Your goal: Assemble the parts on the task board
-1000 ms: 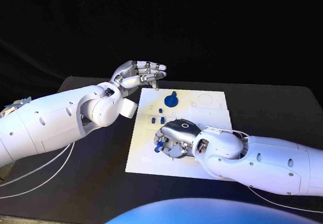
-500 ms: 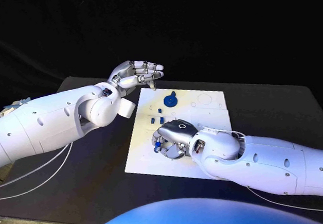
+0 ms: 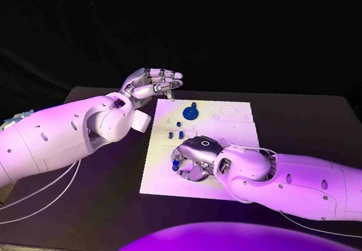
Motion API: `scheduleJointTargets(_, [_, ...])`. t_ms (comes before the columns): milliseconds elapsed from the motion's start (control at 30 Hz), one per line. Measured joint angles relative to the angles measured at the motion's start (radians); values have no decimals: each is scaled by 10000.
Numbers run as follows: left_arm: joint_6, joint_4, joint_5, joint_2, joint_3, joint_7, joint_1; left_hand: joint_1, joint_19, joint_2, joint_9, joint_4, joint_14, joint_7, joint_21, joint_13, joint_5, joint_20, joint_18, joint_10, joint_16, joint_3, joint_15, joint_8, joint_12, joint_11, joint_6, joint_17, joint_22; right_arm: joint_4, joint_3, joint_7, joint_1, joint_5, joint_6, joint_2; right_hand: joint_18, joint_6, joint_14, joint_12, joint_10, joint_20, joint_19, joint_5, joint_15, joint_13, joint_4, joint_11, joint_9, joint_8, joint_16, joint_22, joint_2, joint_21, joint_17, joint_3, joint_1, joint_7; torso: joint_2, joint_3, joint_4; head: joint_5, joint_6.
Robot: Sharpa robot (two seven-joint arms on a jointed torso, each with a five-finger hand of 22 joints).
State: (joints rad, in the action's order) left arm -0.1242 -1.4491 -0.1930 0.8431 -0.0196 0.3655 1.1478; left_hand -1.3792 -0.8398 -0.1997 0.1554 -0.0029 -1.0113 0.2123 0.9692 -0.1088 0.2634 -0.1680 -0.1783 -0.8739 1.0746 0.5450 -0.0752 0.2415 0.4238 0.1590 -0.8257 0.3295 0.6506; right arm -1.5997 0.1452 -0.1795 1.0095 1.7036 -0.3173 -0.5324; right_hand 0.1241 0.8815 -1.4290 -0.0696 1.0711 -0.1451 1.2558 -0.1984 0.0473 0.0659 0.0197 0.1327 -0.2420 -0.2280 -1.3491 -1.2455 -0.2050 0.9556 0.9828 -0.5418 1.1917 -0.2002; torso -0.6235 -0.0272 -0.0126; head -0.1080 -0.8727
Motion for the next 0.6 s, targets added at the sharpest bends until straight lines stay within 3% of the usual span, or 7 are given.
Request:
scheduleJointTargets(267, [0, 8, 0, 18, 0, -9, -1, 0, 0, 0, 0, 0, 0, 0, 0, 1, 0, 0, 0, 0, 0, 0, 0, 0, 0, 0, 0, 0, 0, -354, -5, 72, 0, -73, -348, -402, -1, -215, 342, -104, -655, -71, -421, -12, 61, 14, -89, 67, 35, 102, 258, 405, -21, -826, -741, 465, 22, -4, 2, -7, -6, -1, 0])
scheduleJointTargets(433, [0, 15, 0, 26, 0, -12, -2, 0, 0, 0, 0, 0, 0, 0, 0, 2, 0, 0, 0, -1, 0, 0, 0, 0, 0, 0, 0, 0, 0, -863, -95, 251, 38, -308, -1051, -1026, -1, -186, 374, -568, -501, -46, -387, -69, 93, 115, -74, 0, 13, 102, 265, 287, 70, -633, -839, 536, 242, 24, 16, -7, 0, 49, 0])
scheduleJointTargets(500, [0, 17, 0, 28, 0, -13, -2, 0, 0, 0, 0, 0, 0, 0, 0, 2, 0, 0, 0, -1, 0, 0, 0, 0, 0, 0, 0, 0, 0, -1097, -136, 371, 124, -556, -1320, -1343, -1, -135, 298, -829, -285, 1, -234, -69, 16, 163, -74, -39, 9, 102, 213, 190, 169, -467, -747, 536, 341, 73, 20, -7, 4, 93, 0])
scheduleJointTargets(600, [0, 17, 0, 32, 1, -16, -2, 0, 0, 0, 0, 0, 0, 0, 0, 2, 0, 0, 0, -1, 0, 0, 0, 0, 0, 0, 0, 0, 0, -1294, -184, 535, 434, -1486, -1571, -1910, -1, 40, 213, -1225, 185, 94, -141, -40, -68, 238, -64, -116, -16, 4, 134, 112, 270, -350, -618, 403, 442, 61, 25, -12, 6, 292, 0])
